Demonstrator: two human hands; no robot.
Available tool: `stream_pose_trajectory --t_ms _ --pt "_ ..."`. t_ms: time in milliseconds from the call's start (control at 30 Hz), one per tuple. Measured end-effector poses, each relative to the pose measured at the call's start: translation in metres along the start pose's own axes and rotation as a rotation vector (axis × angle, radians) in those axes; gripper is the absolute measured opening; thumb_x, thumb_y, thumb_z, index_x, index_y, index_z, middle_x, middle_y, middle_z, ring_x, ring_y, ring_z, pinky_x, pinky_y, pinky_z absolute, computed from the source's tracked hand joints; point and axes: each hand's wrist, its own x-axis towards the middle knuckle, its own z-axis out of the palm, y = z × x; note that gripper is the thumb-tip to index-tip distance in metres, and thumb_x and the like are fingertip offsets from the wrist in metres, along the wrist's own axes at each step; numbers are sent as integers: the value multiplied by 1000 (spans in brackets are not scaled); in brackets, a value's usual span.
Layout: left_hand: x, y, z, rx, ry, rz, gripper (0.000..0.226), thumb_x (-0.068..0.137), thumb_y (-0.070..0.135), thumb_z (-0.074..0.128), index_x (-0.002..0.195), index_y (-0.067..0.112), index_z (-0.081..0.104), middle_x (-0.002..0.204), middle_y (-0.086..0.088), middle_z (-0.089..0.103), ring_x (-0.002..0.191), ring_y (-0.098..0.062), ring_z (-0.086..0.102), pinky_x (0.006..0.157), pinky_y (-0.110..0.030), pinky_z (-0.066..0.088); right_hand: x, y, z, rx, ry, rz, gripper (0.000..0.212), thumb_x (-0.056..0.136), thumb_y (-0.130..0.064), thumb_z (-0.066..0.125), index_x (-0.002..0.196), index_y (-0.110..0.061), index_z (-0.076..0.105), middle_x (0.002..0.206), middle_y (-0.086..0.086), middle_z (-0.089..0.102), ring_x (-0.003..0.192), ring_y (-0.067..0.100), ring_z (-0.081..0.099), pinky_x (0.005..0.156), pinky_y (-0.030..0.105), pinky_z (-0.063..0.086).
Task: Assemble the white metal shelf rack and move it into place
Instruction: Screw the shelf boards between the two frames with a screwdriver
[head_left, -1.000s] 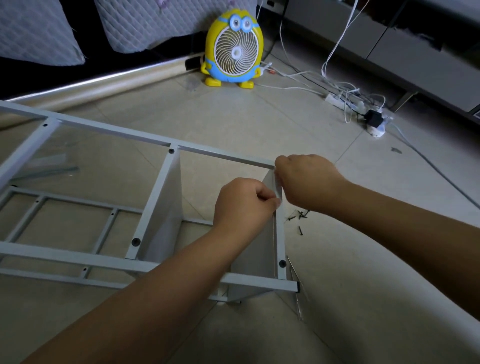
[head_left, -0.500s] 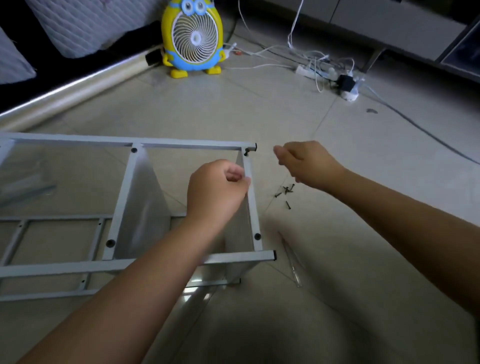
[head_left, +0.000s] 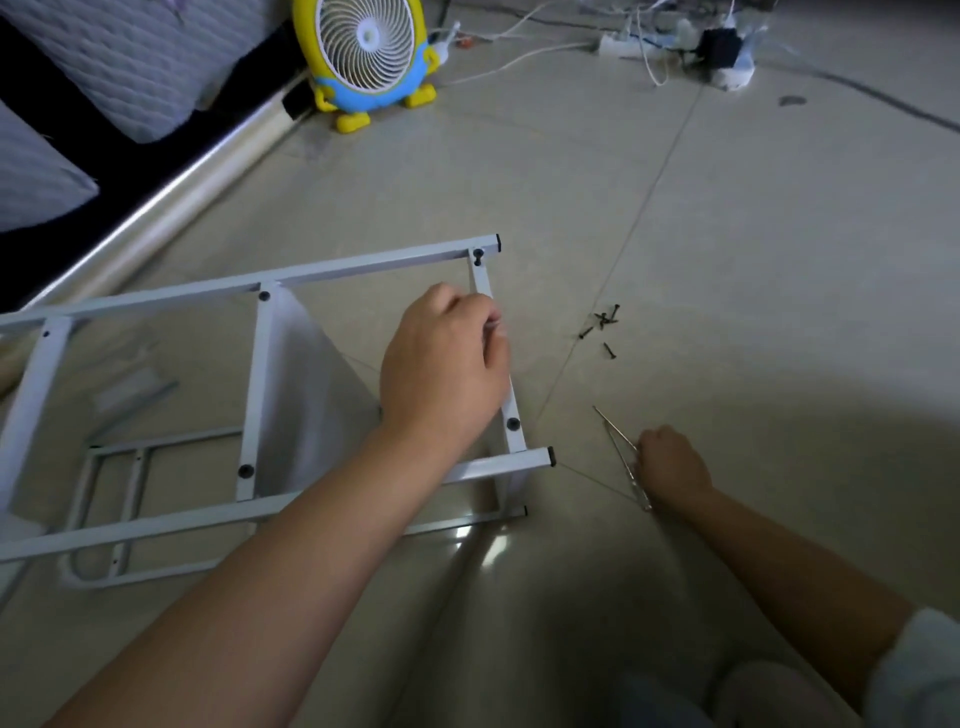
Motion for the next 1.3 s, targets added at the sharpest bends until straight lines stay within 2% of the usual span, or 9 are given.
stream_pose_trajectory --t_ms 200,300,433,567,700,800,967,1133,1300 --pt "-1 -5 2 -28 10 5 19 89 14 54 101 8 67 103 -7 60 94 -24 56 74 -27 39 7 -12 -5 119 53 56 15 87 -7 46 100 -2 52 110 19 57 103 33 55 81 34 43" --pt "4 -12 1 -52 20 22 15 88 13 54 95 8 67 96 -6 61 90 -24 57 73 -28 40 10 -21 -47 421 195 -20 17 92 -10 48 103 1 55 93 24 64 88 35 60 77 36 44" --pt "21 -24 -7 -40 81 17 20 86 18 52 94 7 67 95 -10 64 92 -27 57 76 -30 40 -7 -47 -126 998 350 -123 8 88 -5 56 94 -1 60 57 6 51 40 1 50 50 16 44" --pt "53 -43 -15 117 137 -37 27 89 17 51 108 5 65 110 -16 60 107 -32 52 84 -34 37 -32 -82 -194 1381 327 -350 17 88 2 54 81 -14 59 57 1 55 44 6 54 55 26 48" --pt "71 -66 -16 200 18 94 52 83 34 25 93 3 65 97 -19 61 93 -35 55 72 -37 39 -54 -110 -231 1305 392 -576 20 93 -2 46 83 -17 55 66 5 56 49 4 57 57 22 51" --pt "69 -77 -14 215 -54 141 70 81 45 11 102 8 66 96 -16 66 92 -33 59 79 -35 40 -59 -127 -236 1173 507 -654 23 97 -8 40 79 -21 46 64 1 56 48 3 56 53 22 49" --pt "70 -82 -9 78 0 98 53 83 38 29 105 13 70 92 -13 69 92 -30 62 82 -35 40 -48 -142 -242 1132 599 -619 27 100 -12 31 76 -21 37 59 0 50 42 3 45 45 19 40" --pt "71 -90 -1 39 100 180 48 83 36 33 83 10 74 65 -11 67 64 -30 65 66 -35 43 -39 -144 -244 976 647 -669 19 94 -28 29 76 -27 36 57 -3 48 43 3 43 47 22 38" --pt "71 -94 2 46 144 221 42 83 32 38 80 11 74 60 -8 65 57 -29 63 63 -31 35 -37 -143 -244 871 670 -741 18 85 -46 27 78 -32 36 59 -7 49 48 2 48 49 17 38"
